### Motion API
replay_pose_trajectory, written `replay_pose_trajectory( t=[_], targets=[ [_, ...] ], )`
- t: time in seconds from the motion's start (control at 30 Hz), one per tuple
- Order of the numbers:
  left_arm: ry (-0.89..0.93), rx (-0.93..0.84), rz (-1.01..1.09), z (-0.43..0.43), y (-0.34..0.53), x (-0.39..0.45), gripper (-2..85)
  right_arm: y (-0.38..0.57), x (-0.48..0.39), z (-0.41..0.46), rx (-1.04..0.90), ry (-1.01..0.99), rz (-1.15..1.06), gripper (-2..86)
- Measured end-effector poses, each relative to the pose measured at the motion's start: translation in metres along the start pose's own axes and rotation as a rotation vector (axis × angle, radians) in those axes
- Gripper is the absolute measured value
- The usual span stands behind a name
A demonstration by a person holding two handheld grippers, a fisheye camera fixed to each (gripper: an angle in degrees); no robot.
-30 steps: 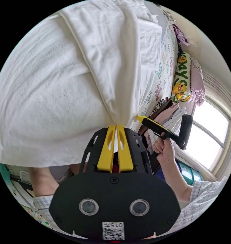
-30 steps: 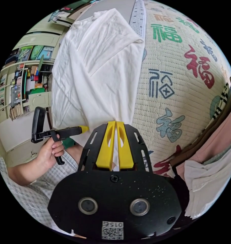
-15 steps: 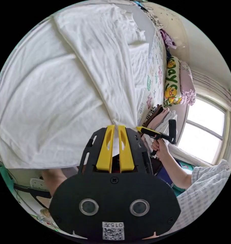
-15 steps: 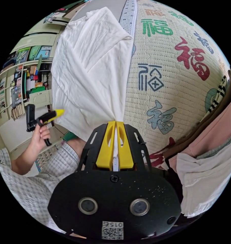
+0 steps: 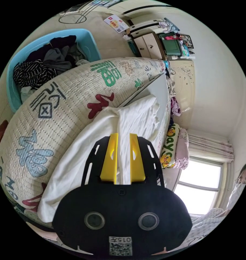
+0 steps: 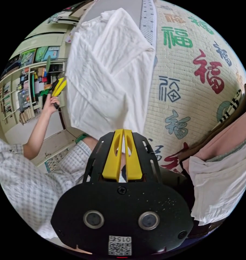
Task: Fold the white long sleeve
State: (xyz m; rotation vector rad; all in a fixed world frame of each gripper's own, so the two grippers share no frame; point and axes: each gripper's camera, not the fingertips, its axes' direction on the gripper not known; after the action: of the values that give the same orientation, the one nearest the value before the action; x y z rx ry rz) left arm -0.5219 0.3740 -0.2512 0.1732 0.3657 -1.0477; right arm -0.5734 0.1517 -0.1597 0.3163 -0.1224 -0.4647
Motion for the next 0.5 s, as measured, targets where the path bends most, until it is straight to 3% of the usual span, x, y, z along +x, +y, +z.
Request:
replay_pose_trajectory(
  t=[0.23,0.5],
  targets=[
    [0.010,-0.031,-0.004,-0.001,-0.031,-0.005,7.6,0.008,-0.069,-0.060,0.051,-0.019,-0.027,-0.1],
    [0.040,-0.049,-0.012,-0.017,-0.065,-0.014,7.3,-0.052,-0.032,-0.019,-0.032,0.135,0.162,1.2]
  ],
)
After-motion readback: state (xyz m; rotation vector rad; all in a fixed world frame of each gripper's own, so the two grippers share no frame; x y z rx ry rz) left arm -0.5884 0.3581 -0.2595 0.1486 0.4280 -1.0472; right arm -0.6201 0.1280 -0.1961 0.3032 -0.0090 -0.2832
